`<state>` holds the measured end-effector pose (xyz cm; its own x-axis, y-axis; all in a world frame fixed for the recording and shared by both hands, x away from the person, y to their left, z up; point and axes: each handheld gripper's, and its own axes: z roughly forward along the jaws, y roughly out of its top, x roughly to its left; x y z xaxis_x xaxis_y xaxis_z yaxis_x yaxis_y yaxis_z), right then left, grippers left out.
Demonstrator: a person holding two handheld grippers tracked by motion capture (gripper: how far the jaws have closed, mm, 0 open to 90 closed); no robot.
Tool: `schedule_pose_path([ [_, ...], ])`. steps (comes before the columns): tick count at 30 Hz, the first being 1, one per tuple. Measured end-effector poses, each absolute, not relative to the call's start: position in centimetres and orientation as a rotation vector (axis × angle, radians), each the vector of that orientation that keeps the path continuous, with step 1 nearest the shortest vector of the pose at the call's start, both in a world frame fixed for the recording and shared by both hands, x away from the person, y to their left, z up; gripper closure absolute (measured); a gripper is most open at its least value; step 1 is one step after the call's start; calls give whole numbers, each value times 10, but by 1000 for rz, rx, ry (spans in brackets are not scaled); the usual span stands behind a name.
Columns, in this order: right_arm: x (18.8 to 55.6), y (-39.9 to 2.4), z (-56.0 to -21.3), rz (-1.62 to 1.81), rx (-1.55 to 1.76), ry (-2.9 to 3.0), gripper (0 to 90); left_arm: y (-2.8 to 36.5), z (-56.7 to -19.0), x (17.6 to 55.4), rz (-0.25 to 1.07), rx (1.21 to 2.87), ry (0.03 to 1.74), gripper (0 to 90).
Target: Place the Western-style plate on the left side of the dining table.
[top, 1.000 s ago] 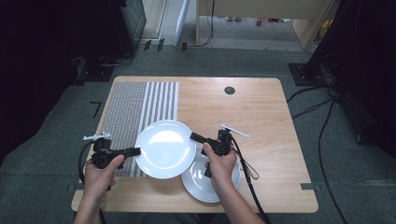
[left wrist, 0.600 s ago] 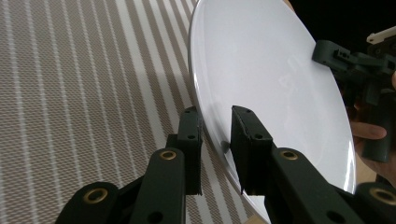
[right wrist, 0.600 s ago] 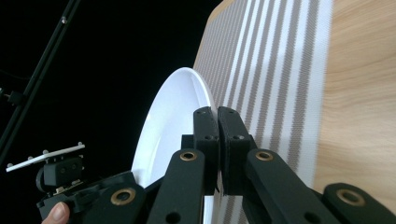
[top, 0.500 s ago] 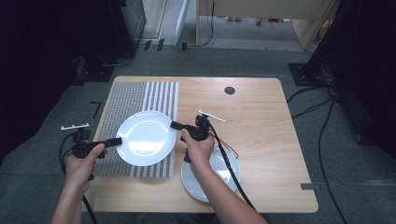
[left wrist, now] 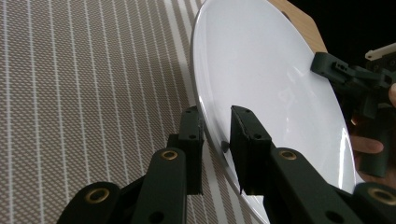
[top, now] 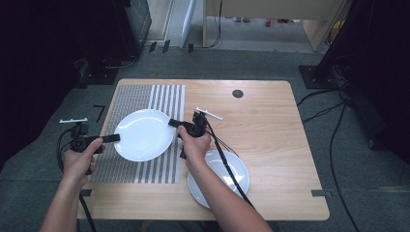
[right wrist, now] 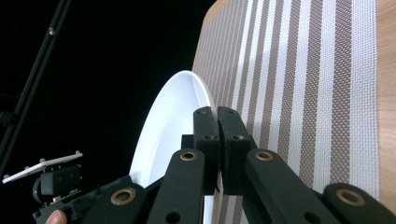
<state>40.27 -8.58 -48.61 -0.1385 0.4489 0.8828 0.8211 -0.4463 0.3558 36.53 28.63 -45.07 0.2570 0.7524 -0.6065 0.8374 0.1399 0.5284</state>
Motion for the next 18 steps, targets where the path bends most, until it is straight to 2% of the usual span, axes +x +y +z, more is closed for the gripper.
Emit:
schedule_pose_path([
  [18,437,-73,-532,-1600,-1948,-1305,884,283,-481,424,-118,1604,1635,776],
])
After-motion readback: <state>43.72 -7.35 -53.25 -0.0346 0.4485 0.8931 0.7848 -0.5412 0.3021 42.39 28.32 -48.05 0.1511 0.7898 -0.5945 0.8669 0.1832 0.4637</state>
